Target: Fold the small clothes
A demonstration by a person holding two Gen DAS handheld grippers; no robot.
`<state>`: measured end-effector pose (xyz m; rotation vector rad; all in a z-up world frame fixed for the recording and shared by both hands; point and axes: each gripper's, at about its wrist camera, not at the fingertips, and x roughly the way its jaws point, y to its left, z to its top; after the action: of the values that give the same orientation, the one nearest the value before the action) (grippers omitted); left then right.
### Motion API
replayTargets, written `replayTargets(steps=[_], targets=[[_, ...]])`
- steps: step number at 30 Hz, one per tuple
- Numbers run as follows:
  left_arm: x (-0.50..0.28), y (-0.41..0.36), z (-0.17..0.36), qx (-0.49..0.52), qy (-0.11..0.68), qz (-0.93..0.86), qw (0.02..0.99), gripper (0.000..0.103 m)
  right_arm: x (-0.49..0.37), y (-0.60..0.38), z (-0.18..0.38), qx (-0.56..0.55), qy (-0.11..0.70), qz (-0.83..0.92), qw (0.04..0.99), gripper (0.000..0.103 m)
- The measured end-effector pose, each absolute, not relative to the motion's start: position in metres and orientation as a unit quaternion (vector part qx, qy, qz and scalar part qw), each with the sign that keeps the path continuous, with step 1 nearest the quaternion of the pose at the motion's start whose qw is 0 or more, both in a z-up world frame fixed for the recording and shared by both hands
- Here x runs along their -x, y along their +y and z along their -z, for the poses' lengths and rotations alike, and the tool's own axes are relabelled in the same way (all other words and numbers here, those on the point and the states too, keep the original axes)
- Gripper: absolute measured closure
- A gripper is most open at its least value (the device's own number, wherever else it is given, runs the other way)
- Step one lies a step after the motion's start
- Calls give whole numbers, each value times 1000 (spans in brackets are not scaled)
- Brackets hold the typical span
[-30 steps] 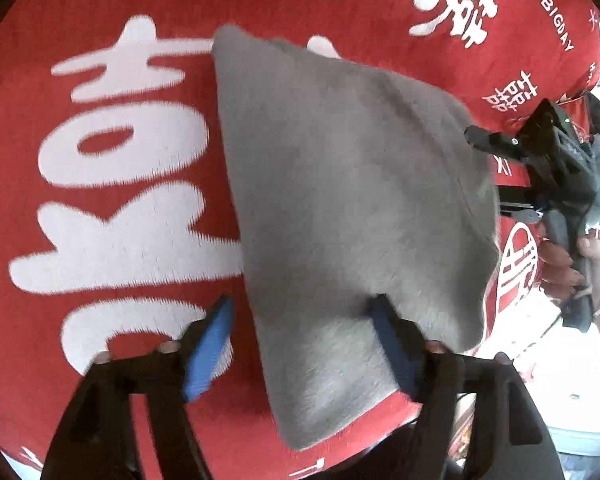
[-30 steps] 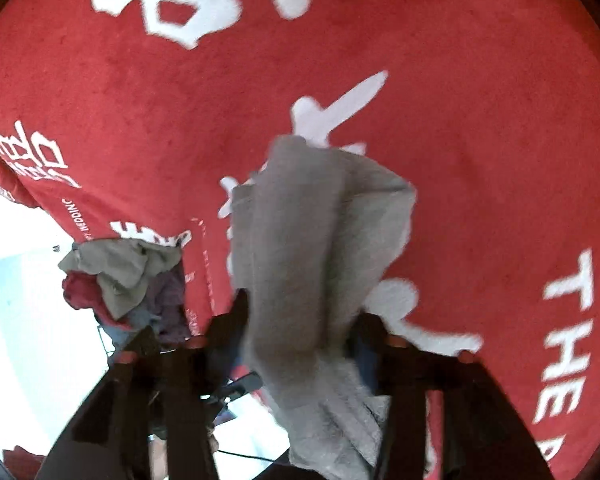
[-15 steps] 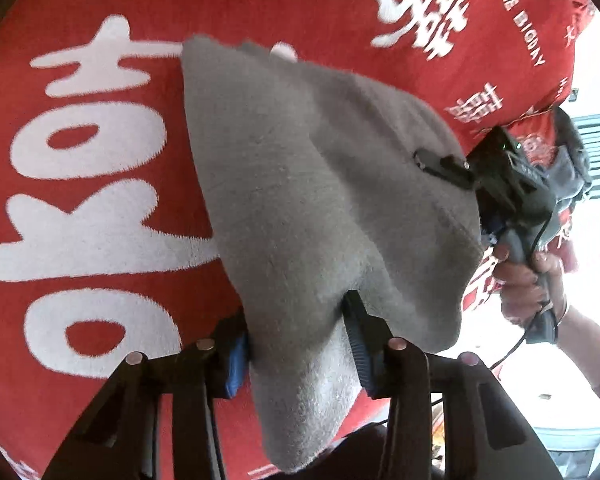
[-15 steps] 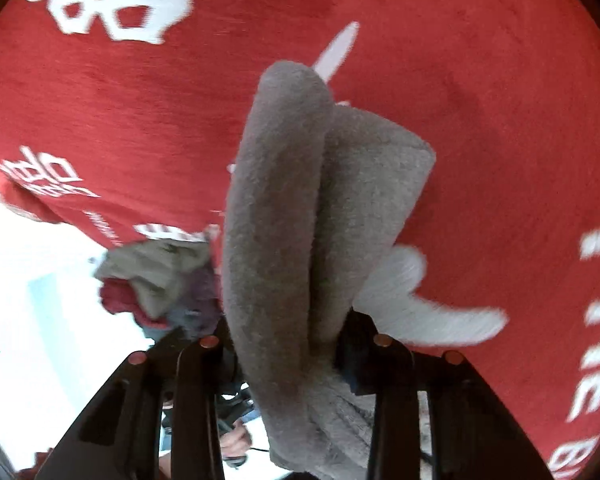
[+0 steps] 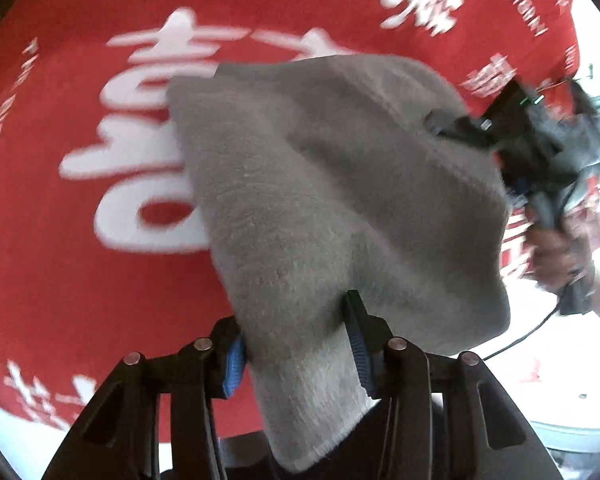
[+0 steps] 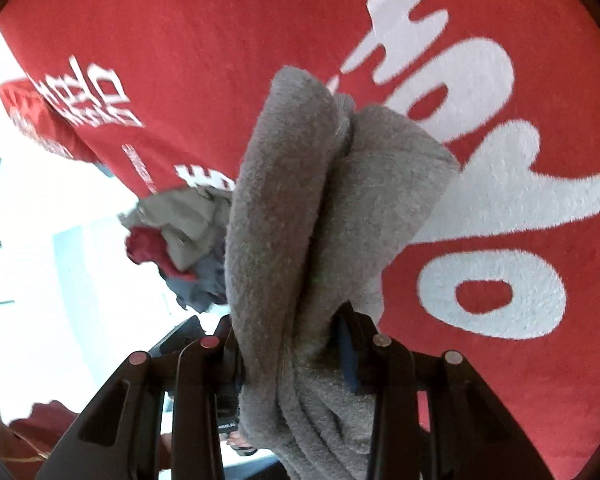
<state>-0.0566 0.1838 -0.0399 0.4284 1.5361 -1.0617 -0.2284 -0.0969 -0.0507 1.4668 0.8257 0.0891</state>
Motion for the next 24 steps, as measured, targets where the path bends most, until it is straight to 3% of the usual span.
replayTargets(steps=[2,3,4,5,10,11,12,13,17,18,19,21,24], targets=[[59,199,60,-213,666,421,577,59,233,-99,60,-634,396,-3,665,64],[60,203,66,-222,669,411,579,54,239,-102,66,-613,425,38,665,63],[58,208,68,-222,672,402,581,42,245,-105,69,-597,445,68,664,62],[56,212,66,-220,670,394,589,39,254,-109,71,-585,460,97,661,62],[52,215,45,-241,645,369,624,36,275,-110,49,-528,484,202,668,49],[52,212,42,-248,641,362,630,32,276,-109,45,-521,486,213,669,49],[54,205,39,-254,635,356,636,19,277,-105,39,-509,491,226,670,49],[55,207,32,-256,626,354,645,14,275,-102,32,-497,496,237,672,49],[54,192,16,-250,612,359,659,14,269,-85,1,-462,490,239,699,49],[53,191,14,-249,612,359,660,5,267,-79,-6,-459,484,233,707,53],[52,188,13,-251,611,357,661,0,264,-72,-14,-454,478,223,718,67],[52,182,11,-257,607,354,664,0,247,-57,-24,-435,480,197,736,87],[48,169,13,-265,605,340,670,0,218,-36,-23,-392,507,181,745,88]])
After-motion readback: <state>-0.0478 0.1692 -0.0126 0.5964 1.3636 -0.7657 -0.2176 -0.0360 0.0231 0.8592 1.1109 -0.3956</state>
